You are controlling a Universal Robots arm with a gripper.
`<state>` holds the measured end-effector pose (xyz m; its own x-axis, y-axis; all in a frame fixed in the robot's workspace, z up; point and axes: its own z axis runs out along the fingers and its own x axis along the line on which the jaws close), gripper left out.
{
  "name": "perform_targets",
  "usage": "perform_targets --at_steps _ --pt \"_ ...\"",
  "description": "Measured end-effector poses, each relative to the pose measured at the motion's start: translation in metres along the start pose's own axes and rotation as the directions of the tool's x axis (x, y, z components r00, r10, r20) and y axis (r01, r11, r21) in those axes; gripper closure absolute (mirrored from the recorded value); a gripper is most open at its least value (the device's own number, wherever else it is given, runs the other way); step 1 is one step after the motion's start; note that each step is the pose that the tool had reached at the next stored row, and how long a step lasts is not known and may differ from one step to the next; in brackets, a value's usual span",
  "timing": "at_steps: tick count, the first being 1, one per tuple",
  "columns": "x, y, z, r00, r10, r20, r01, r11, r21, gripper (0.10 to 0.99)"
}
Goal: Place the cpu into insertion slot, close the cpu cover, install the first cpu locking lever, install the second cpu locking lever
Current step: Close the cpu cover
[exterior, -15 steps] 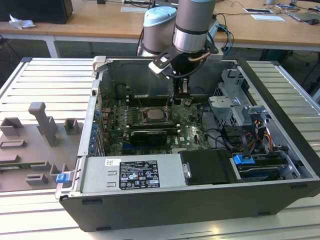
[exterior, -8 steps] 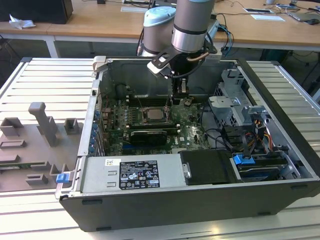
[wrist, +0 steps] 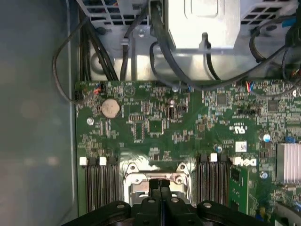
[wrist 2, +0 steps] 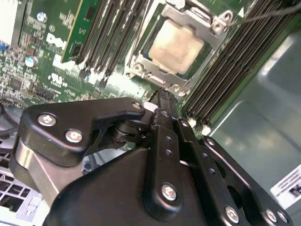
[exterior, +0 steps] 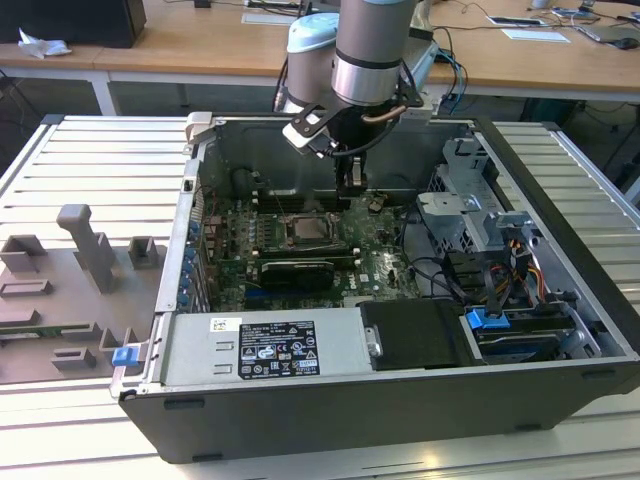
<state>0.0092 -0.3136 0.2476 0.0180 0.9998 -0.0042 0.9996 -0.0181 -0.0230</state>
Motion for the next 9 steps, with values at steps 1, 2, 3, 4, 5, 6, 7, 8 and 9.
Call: perform_targets --at_steps 1,2,3,4,5,6,7,8,9 --pt "-0.0001 -0.0048 0.0022 1.0 0.0 0.0002 0.0 1.0 0.0 0.98" --pt "0.0001 -0.0087 0.0066 1.0 0.0 0.0001 0.0 1.0 0.0 0.98" --pt "0.0001 -0.0103 0.0084 1.0 0.0 0.0002 0.0 1.0 0.0 0.98" --pt "0.0001 -0.0115 0.0103 1.0 0.0 0.0002 0.0 1.0 0.0 0.98" --pt "0.0001 -0.0126 0.0123 1.0 0.0 0.0001 0.0 1.0 0.0 0.98" --pt "0.0 -0.0139 0.0133 1.0 0.0 0.0002 0.0 1.0 0.0 0.98" --pt "0.0 -0.0166 0.0142 1.0 -0.001 0.0002 0.001 1.0 0.0 0.98" --pt "0.0 -0.0186 0.0145 1.0 -0.004 0.0003 0.004 1.0 0.0 0.98" --pt "0.0 -0.0204 0.0149 1.0 -0.006 0.0003 0.006 1.0 0.0 0.98"
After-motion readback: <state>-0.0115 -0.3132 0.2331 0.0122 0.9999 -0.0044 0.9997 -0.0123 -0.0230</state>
